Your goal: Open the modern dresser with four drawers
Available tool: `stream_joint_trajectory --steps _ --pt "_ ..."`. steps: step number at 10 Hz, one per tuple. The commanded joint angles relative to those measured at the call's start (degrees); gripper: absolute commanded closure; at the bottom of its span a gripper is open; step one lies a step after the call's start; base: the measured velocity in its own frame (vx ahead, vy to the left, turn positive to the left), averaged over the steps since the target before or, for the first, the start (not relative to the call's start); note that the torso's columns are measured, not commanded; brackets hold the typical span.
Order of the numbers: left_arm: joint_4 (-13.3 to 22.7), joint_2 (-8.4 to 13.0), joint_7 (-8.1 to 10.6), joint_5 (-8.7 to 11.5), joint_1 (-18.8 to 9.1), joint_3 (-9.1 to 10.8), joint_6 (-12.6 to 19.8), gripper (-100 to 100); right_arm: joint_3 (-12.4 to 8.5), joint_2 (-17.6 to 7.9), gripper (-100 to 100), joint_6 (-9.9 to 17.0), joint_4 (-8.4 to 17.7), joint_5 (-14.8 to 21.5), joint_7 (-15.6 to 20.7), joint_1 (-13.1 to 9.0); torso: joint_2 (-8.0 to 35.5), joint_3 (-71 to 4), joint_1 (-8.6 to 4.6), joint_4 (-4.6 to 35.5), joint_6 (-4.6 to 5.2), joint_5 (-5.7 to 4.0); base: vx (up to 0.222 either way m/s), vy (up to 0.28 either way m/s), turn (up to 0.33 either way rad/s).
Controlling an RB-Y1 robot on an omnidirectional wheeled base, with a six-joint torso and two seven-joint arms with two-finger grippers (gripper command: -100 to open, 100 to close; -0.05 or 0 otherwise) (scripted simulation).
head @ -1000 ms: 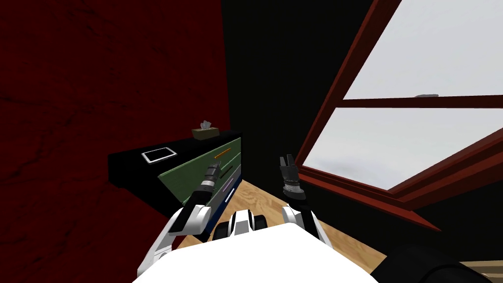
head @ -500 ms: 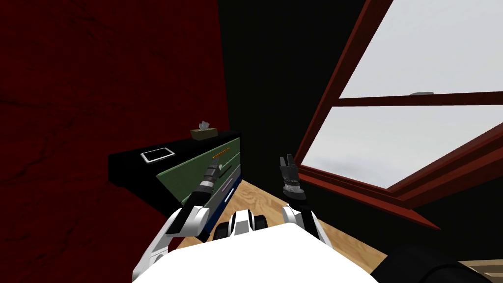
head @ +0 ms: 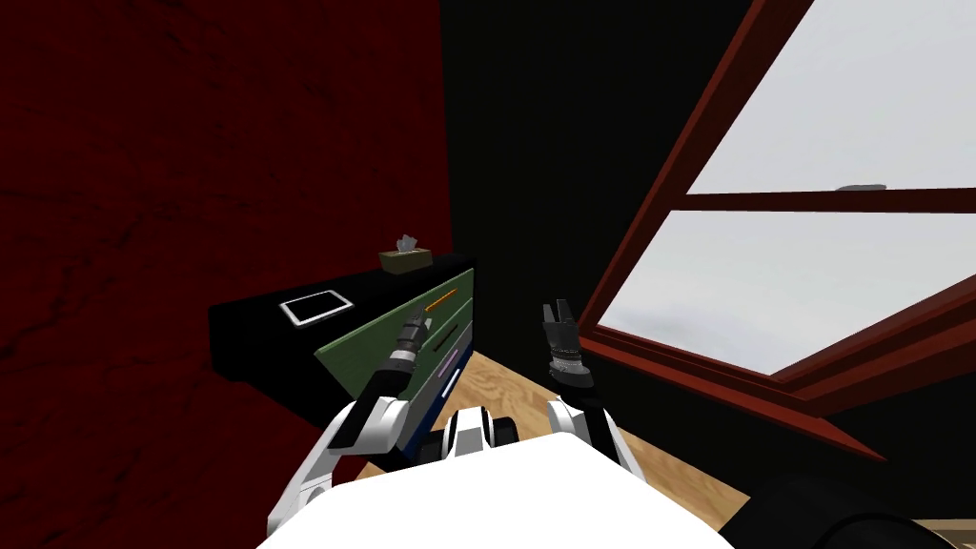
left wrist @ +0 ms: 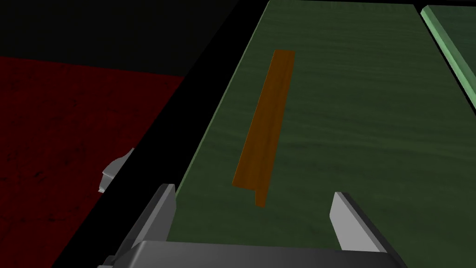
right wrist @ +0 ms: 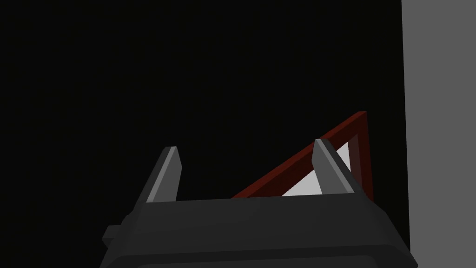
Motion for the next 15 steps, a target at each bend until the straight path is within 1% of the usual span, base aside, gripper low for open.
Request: stream_joint_trajectory --steps 1,2,4,6,7,8,9,12,13,15 --pt "-1.1 0.0 0.1 0.1 0.1 0.05 1.0 -100 0.0 0.0 0 0.0 0.0 0.0 0.0 0.0 0.1 0.0 0.04 0.0 -0.02 0.02 0.015 -0.023 0.022" --pt "0.4 0.1 0.04 0.0 -0.1 0.04 -0.2 100 0.0 0.0 0 0.0 0.0 0.0 0.0 0.0 0.2 0.1 0.27 0.0 0.01 0.08 -0.028 0.005 -0.062" --pt "-1.5 -0.1 -0.02 -0.1 0.4 -0.21 1.0 100 0.0 0.0 0 0.0 0.0 0.0 0.0 0.0 0.1 0.1 0.52 -0.1 -0.05 0.2 -0.034 -0.05 -0.008" --pt "-2.2 -0.3 -0.12 -0.2 0.9 -0.42 1.5 100 0.0 0.0 0 0.0 0.0 0.0 0.0 0.0 0.3 0.2 0.0 0.0 -0.04 0.04 -0.08 -0.189 0.026" --pt "-2.7 -0.5 -0.18 -0.3 1.1 -0.56 1.9 100 0.0 0.0 0 0.0 0.0 0.0 0.0 0.0 0.2 0.1 0.07 0.0 0.03 0.02 -0.095 -0.186 0.019" --pt "-2.2 -0.4 -0.15 -0.2 1.0 -0.44 1.7 100 0.0 0.0 0 0.0 0.0 0.0 0.0 0.0 0.1 0.0 0.22 0.1 0.06 0.04 -0.055 -0.085 0.007" --pt "-2.6 -0.6 -0.28 -0.4 1.5 -0.8 1.9 100 0.0 0.0 0 0.0 0.0 0.0 0.0 0.0 -0.1 -0.1 0.62 0.1 0.02 0.12 -0.05 -0.108 0.001" --pt "-3.3 -0.8 -0.47 -0.6 2.0 -1.28 2.0 100 0.0 0.0 0 0.0 0.0 0.0 0.0 0.0 0.1 0.0 0.15 0.0 0.06 0.06 -0.088 -0.166 0.012" --pt "-4.6 -0.6 -0.39 -0.6 2.5 -1.25 3.1 -100 0.0 0.0 0 0.0 0.0 0.0 0.0 0.0 0.0 0.0 0.2 0.0 0.09 0.04 -0.027 -0.073 0.004" --pt "-7.8 -0.4 -0.3 -0.6 3.6 -1.52 5.2 -100 0.0 0.0 0 0.0 0.0 0.0 0.0 0.0 -0.3 -0.2 0.79 0.0 -0.03 0.21 0.045 0.014 -0.009"
